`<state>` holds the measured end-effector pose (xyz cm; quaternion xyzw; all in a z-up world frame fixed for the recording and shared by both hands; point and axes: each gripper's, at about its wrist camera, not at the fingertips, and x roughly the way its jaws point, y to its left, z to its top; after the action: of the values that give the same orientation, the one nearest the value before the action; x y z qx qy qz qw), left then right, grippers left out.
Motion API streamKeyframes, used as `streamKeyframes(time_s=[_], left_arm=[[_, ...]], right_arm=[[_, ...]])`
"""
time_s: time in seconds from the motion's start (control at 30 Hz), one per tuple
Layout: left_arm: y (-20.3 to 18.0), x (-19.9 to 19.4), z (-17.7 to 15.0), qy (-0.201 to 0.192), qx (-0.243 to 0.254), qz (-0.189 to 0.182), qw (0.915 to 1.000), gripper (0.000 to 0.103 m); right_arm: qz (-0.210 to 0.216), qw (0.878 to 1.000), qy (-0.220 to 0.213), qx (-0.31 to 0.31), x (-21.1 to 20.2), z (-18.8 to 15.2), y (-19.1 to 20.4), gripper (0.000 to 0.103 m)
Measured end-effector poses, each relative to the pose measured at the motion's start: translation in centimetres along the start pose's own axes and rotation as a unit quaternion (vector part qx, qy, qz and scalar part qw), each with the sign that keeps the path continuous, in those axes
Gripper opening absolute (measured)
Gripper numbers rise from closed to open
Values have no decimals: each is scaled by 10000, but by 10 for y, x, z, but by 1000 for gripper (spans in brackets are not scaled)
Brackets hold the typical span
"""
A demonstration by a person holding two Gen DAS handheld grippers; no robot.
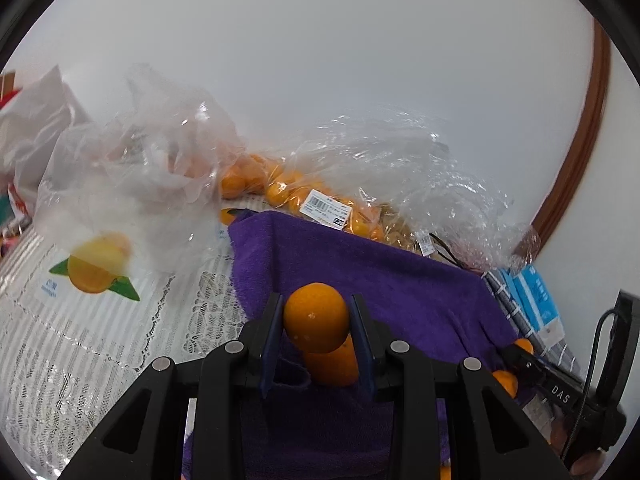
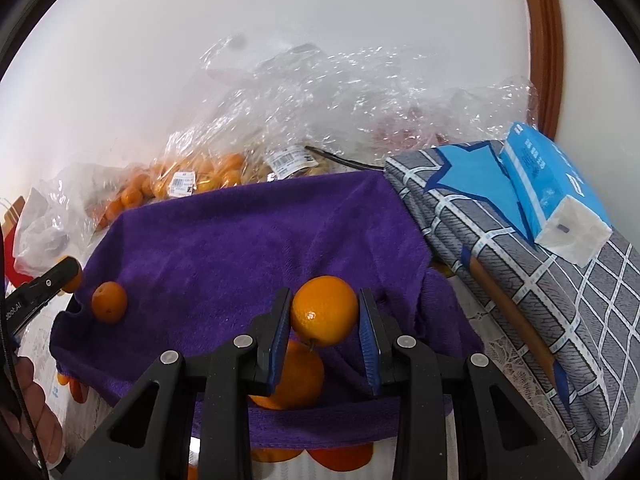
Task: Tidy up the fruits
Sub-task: 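Open the right tool onto the towel while the left tool releases its orange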
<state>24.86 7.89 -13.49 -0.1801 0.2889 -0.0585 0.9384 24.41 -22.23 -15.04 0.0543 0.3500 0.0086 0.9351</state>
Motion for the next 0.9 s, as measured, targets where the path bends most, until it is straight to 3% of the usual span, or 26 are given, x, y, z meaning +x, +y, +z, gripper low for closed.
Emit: streamKeyframes(time_s=[0.3, 0.73, 0.9], left_arm=[[14, 1, 2, 108, -347, -255, 9990, 31], [-48, 0, -22, 463, 784, -711, 9933, 31], [-56, 6, -27, 673, 949, -743, 9904, 31]], right_arm=[[75, 9999, 76, 97, 2, 3, -4, 32], [-46, 9997, 252, 20, 13, -1, 1, 32], [-110, 9995, 305, 34, 14, -1, 0, 32]])
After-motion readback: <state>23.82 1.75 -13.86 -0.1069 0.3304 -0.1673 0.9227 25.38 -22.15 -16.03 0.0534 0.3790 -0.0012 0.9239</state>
